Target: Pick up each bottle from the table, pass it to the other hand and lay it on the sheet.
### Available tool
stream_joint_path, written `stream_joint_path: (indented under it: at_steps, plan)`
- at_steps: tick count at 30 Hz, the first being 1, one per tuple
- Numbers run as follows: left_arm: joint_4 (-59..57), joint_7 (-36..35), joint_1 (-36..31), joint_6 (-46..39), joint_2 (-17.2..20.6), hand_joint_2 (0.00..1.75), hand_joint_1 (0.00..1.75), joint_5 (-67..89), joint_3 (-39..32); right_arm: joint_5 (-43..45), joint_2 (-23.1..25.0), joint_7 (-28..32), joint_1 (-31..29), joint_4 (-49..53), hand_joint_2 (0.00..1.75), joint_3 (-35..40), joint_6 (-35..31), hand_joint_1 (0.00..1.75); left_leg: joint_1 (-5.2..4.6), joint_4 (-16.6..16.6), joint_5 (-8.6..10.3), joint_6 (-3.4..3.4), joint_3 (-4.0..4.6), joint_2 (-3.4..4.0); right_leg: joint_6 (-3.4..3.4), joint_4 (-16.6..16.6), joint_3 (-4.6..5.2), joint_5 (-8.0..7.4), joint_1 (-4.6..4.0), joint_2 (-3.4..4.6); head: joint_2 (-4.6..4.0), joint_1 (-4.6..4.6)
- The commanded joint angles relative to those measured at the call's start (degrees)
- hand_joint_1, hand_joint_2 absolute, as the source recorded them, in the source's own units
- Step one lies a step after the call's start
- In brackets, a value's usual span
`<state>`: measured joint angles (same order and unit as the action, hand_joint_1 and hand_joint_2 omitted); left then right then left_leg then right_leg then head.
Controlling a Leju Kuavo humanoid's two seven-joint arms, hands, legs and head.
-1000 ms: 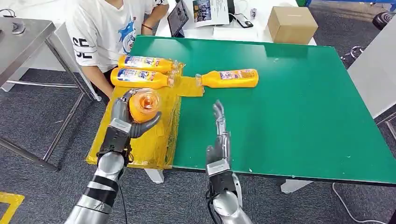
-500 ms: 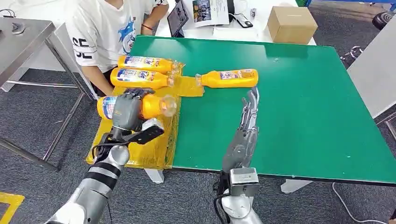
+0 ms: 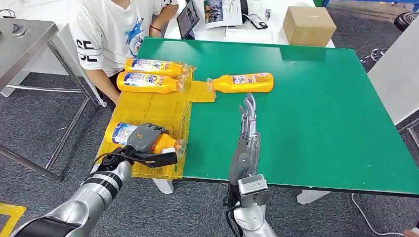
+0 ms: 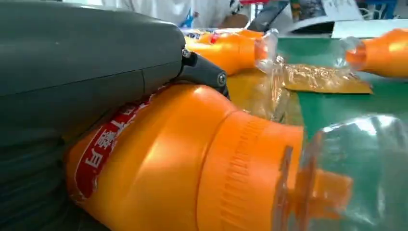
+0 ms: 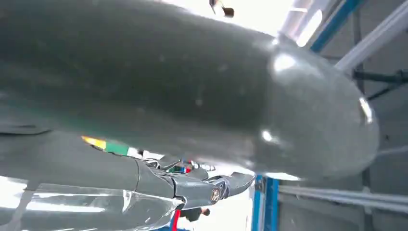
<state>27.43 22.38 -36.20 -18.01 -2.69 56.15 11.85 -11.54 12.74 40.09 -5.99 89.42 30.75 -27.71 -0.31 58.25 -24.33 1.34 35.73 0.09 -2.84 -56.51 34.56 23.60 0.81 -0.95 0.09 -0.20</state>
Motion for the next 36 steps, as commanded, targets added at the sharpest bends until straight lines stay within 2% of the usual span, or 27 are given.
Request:
stream_joint_path:
  at_steps: [1,2,3,5,6,12,16,23,28,32,34,36]
  plan:
    - [-7.2,-0.1,-2.3,2.7,1.9,1.75,1.75,-1.3,-1.2,0.0,-0.3,-0.1,-1.7,-7.6,0.00,-1.1,2.1,0.00,0.09,-0.1,-0.07,-0.12,-0.40,0.16,0.13,0.1,-0.35,0.00,-0.08,0.24,0.00,0.00]
    - [-7.2,0.0,-2.3,3.7,1.7,1.75,0.21,-1.6,-1.5,-0.2,-0.2,-0.1,-1.8,-8.1,0.00,-1.1,2.5,0.00,0.13,-0.1,-0.10,-0.15,-0.45,0.21,0.17,0.1,-0.40,0.00,-0.12,0.29,0.00,0.00]
    - [-7.2,0.2,-2.2,4.6,1.6,1.75,0.00,-1.8,-1.7,-0.2,-0.1,-0.1,-1.8,-8.6,0.00,-1.2,2.9,0.00,0.09,-0.1,-0.06,-0.12,-0.35,0.17,0.13,0.1,-0.29,-0.02,-0.09,0.23,0.00,0.00]
    - [-7.1,0.8,-1.8,5.9,1.3,1.75,0.00,-2.8,-2.5,-0.5,0.1,-0.1,-1.9,-9.4,0.00,-1.3,3.4,0.00,0.10,-0.2,-0.08,-0.16,-0.52,0.20,0.17,0.2,-0.41,-0.01,-0.09,0.28,0.00,0.00]
    - [-7.1,0.8,-1.8,5.9,1.3,0.00,0.00,-2.8,-2.5,-0.5,0.1,-0.1,-1.9,-9.4,0.00,-1.3,3.4,0.00,0.08,-0.1,-0.06,-0.11,-0.40,0.14,0.11,0.1,-0.31,-0.01,-0.08,0.19,0.00,0.00]
    - [-6.8,2.9,-0.7,12.3,1.1,0.00,0.00,-5.3,-3.9,-1.2,0.8,-0.1,-2.2,-11.4,0.00,-2.4,5.9,0.00,0.11,-0.1,-0.11,-0.13,-0.59,0.18,0.13,0.1,-0.50,0.03,-0.09,0.25,0.00,0.00]
    - [-6.8,3.0,-0.5,12.2,1.1,0.00,0.00,-5.3,-4.0,-1.2,0.8,-0.1,-2.2,-11.5,0.00,-2.4,5.9,0.00,0.04,-0.1,-0.02,-0.08,-0.48,-0.10,0.09,0.0,-0.48,0.02,-0.02,0.06,0.00,0.00]
    - [-6.8,3.0,-0.5,12.2,1.1,0.00,0.00,-5.3,-4.0,-1.2,0.8,-0.1,-2.2,-11.5,0.00,-2.4,5.9,0.00,0.05,-0.1,0.01,-0.12,-0.61,-0.10,0.13,0.1,-0.60,-0.01,-0.04,0.09,0.00,0.00]
    - [-6.9,4.3,-0.1,17.4,1.6,0.00,0.00,-7.1,-4.2,-1.2,1.3,-0.1,-2.6,-12.9,0.00,-3.2,7.0,0.00,0.02,-0.1,0.03,-0.12,-0.63,-0.12,0.09,0.0,-0.62,0.01,-0.01,0.05,0.00,0.00]
    - [-5.1,8.6,1.2,22.7,1.6,0.00,0.00,-13.5,-7.9,-1.2,1.4,-0.1,-2.7,-13.8,0.00,-3.5,7.7,0.00,0.06,-0.2,0.00,-0.16,-0.81,0.02,0.14,0.1,-0.77,-0.01,-0.04,0.22,0.00,0.00]
    - [-1.8,11.8,2.5,19.6,-0.4,0.00,0.00,-19.6,-12.3,-1.3,1.4,-0.1,-2.7,-14.0,0.00,-3.3,7.9,0.00,0.06,-0.2,0.00,-0.16,-0.86,0.03,0.15,0.2,-0.84,-0.02,-0.04,0.24,0.00,0.00]
    - [-1.3,11.6,2.4,19.4,-1.0,0.00,0.00,-19.7,-12.2,-1.4,1.5,-0.1,-2.6,-14.1,0.00,-3.2,7.9,0.00,0.01,-0.1,0.04,-0.11,-0.71,-0.17,0.08,0.0,-0.74,0.02,0.01,0.01,0.00,0.00]
